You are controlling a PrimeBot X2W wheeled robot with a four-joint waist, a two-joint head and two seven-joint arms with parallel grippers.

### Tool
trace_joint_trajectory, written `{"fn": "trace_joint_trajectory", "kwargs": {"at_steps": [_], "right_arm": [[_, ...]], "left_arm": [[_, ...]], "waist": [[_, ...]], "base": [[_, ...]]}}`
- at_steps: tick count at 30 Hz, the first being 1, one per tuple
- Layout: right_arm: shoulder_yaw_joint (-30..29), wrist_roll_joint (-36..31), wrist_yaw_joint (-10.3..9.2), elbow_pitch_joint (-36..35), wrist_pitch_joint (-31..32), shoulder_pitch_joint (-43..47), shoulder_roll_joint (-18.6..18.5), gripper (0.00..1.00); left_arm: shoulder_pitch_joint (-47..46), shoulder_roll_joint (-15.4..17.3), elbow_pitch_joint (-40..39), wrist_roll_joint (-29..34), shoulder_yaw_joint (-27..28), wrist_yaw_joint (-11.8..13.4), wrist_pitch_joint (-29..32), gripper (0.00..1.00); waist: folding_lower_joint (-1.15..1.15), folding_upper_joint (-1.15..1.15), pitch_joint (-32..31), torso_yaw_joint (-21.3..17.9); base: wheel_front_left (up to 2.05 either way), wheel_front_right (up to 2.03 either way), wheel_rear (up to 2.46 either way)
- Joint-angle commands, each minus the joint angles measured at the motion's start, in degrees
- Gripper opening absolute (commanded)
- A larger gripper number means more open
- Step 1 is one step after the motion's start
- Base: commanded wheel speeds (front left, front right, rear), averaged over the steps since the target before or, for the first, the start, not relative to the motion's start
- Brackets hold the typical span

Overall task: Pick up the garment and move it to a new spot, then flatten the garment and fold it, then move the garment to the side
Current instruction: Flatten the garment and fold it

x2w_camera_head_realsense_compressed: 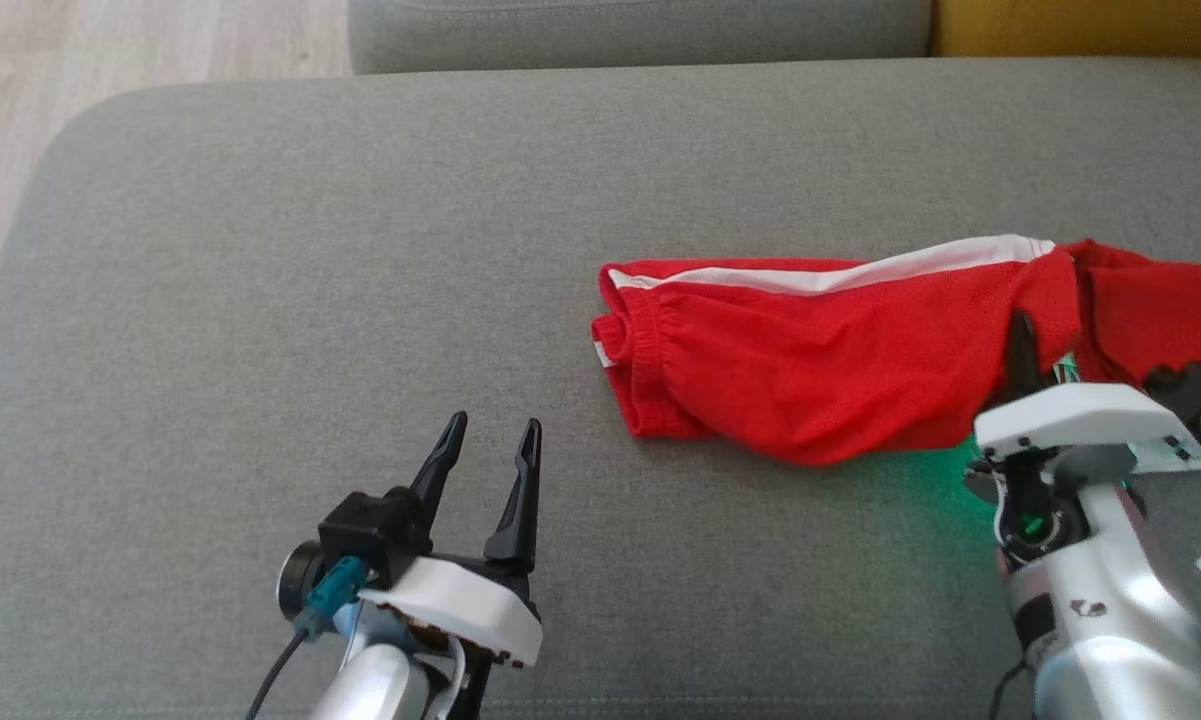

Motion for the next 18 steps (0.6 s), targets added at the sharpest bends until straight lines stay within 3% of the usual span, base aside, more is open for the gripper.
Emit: {"fn": "trace_joint_trajectory", "kwargs": {"at_steps": [1, 8, 18], "right_arm": [[3.0, -0.5, 0.11, -2.9, -1.7, -2.4, 0.2, 0.0], [10.3, -0.1, 0.11, -7.1, -4.1, -1.8, 0.2, 0.0], [26.7, 2.5, 0.11, -14.1, -3.9, 2.0, 0.2, 0.0]], "left_arm": [[-1.6, 0.0, -1.6, 0.2, 1.8, -0.1, -0.7, 1.0], [-0.8, 0.0, -1.4, 0.2, 2.2, 0.1, -0.7, 1.0], [0.4, 0.0, -1.3, -0.2, 2.1, 0.1, -0.7, 1.0]], "waist": [[0.0, 0.0, -0.5, 0.5], [0.0, 0.0, -2.2, 2.2], [0.0, 0.0, -3.4, 5.4]], "base": [[0.0, 0.0, 0.0], [0.0, 0.0, 0.0], [0.0, 0.0, 0.0]]}}
